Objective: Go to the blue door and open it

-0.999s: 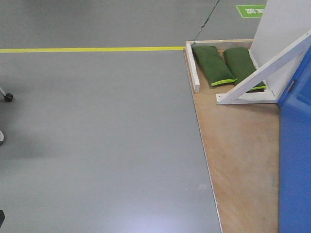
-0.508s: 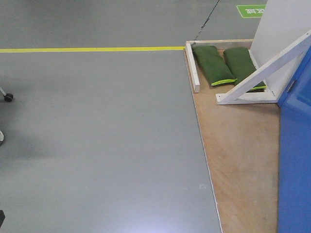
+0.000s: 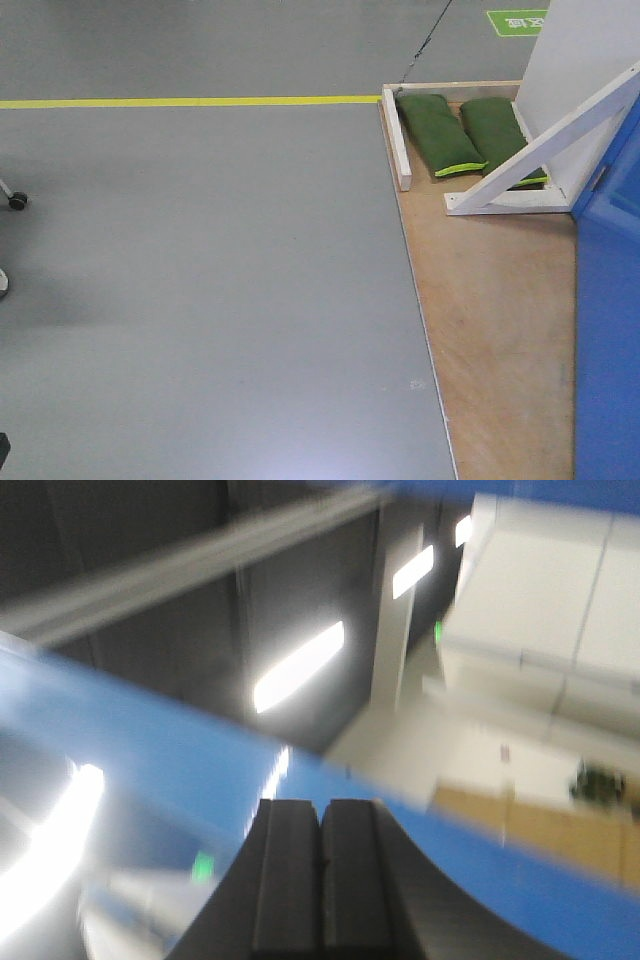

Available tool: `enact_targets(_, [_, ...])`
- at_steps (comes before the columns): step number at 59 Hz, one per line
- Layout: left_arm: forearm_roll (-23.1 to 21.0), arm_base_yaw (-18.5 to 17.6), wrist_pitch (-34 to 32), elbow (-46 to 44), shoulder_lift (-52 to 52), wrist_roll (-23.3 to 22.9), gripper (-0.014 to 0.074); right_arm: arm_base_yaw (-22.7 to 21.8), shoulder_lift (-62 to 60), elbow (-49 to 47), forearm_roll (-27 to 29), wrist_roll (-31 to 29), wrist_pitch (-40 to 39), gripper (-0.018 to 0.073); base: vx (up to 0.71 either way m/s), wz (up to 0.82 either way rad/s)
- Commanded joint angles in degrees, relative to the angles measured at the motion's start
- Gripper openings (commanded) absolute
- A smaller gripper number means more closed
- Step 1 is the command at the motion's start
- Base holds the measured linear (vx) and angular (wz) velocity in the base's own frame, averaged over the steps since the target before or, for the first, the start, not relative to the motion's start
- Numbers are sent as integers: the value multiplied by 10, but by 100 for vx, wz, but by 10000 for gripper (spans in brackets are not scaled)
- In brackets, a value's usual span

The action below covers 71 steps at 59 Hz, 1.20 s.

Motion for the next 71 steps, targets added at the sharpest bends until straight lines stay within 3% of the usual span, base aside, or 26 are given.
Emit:
enact_targets(1, [-3, -1, -44, 0, -8, -1, 70, -39, 5, -19, -25, -2, -92, 2, 0, 0])
enact_targets(10, [-3, -1, -44, 0, -8, -1, 70, -111, 32, -19, -23, -2, -154, 2, 0, 0])
enact_targets(24, [-3, -1, -44, 0, -8, -1, 70, -123, 90, -19, -26, -2, -135, 2, 0, 0])
enact_targets(39, [-3, -1, -44, 0, -8, -1, 70, -123, 142, -19, -26, -2, -34, 2, 0, 0])
enact_targets(71, [-3, -1, -44, 0, -8, -1, 70, -122, 137, -19, -26, -2, 220, 2, 0, 0])
